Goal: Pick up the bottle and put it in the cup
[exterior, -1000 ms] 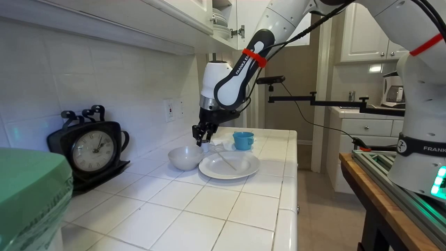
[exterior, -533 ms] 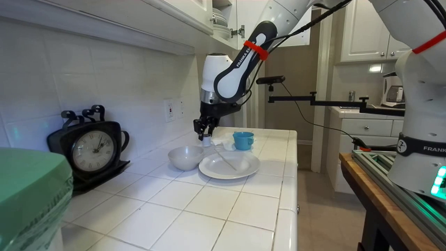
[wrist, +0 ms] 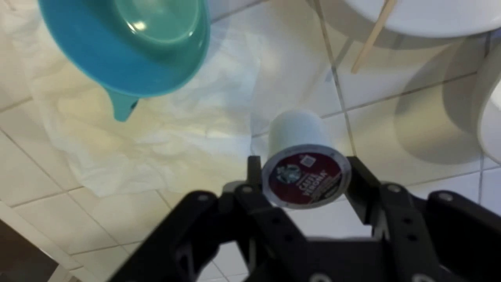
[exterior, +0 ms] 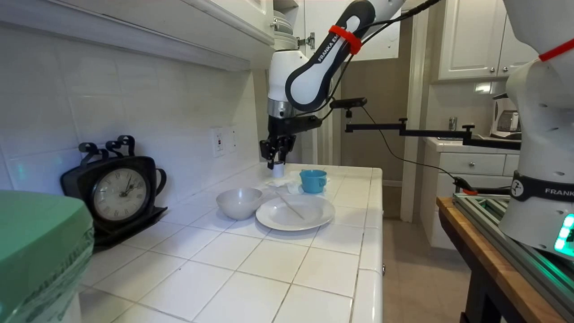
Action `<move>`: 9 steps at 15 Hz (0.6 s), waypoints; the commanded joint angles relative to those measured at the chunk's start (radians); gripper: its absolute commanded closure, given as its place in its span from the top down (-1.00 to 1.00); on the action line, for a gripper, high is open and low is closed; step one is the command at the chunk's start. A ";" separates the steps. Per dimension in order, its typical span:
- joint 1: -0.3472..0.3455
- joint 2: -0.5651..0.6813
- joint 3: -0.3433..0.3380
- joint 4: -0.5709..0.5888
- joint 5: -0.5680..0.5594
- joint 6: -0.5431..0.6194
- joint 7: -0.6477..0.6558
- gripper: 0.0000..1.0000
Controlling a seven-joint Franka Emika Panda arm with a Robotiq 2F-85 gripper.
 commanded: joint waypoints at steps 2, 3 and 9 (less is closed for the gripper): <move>0.027 -0.098 -0.029 -0.091 -0.066 -0.037 0.095 -0.42; 0.027 -0.116 -0.034 -0.103 -0.081 -0.053 0.115 -0.42; 0.009 -0.224 -0.046 -0.182 -0.215 -0.160 0.313 -0.42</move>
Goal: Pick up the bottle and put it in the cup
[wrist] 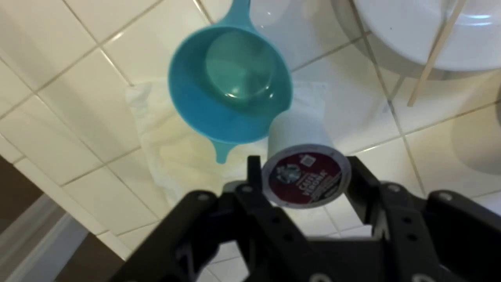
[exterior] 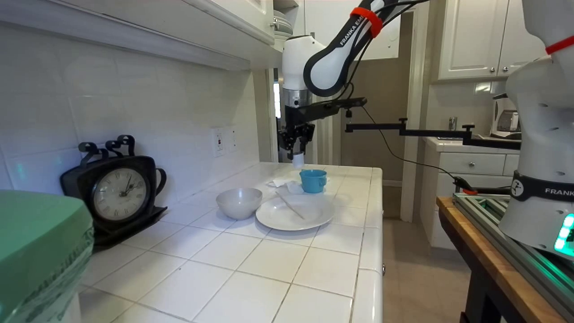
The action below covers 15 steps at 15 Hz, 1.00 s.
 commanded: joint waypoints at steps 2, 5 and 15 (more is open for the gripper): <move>-0.017 -0.087 0.002 -0.069 -0.119 -0.069 0.192 -0.42; -0.045 -0.104 0.012 -0.091 -0.167 -0.107 0.299 -0.42; -0.104 -0.042 0.009 -0.134 -0.203 0.089 0.445 -0.42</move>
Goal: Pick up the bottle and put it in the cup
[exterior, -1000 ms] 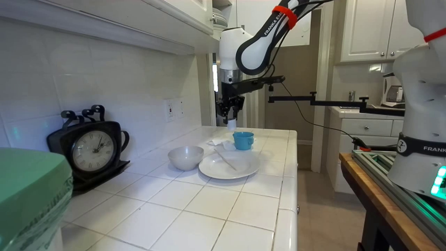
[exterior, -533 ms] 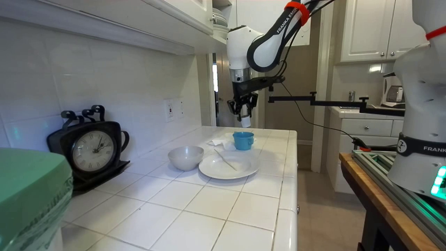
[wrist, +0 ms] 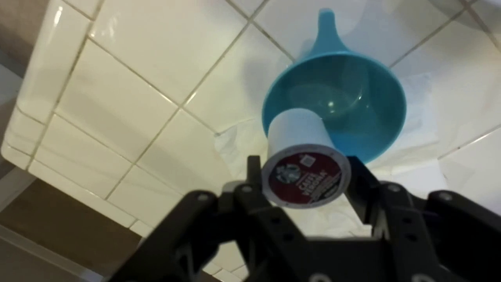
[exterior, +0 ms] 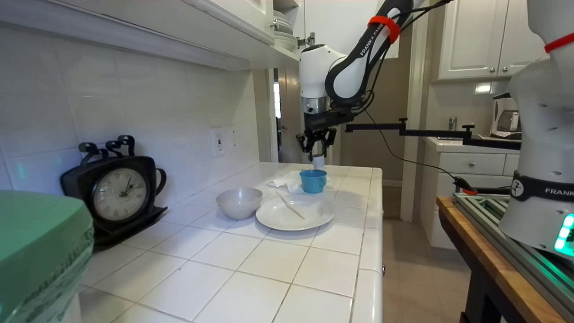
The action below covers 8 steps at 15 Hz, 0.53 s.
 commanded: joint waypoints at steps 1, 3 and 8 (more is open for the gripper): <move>-0.016 0.019 0.004 -0.010 -0.039 0.086 0.060 -0.42; -0.014 0.038 0.002 -0.012 -0.029 0.134 0.053 -0.42; 0.004 0.084 -0.010 -0.010 -0.010 0.228 0.030 -0.42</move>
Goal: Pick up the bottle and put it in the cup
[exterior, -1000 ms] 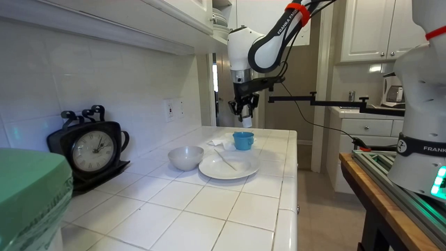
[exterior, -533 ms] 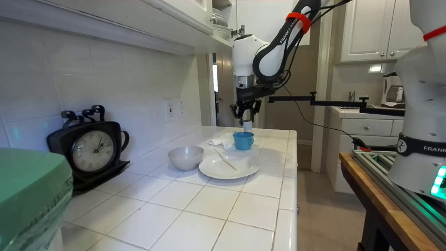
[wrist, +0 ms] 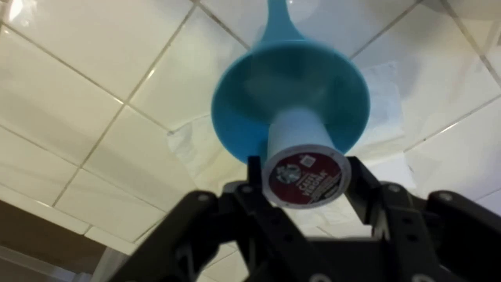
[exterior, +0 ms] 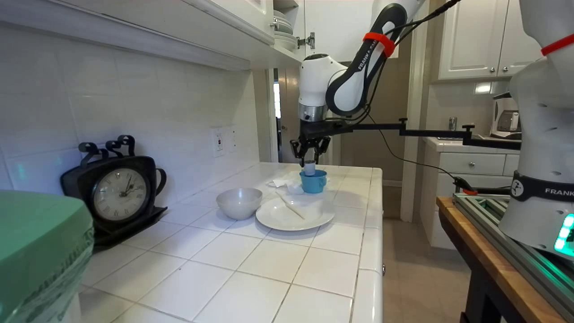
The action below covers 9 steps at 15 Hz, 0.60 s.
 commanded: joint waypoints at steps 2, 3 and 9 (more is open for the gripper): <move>0.015 0.027 -0.011 -0.008 0.005 0.075 -0.001 -0.42; 0.021 0.031 -0.013 -0.010 0.005 0.080 0.000 -0.42; 0.052 0.052 -0.022 -0.014 0.011 0.095 -0.008 -0.42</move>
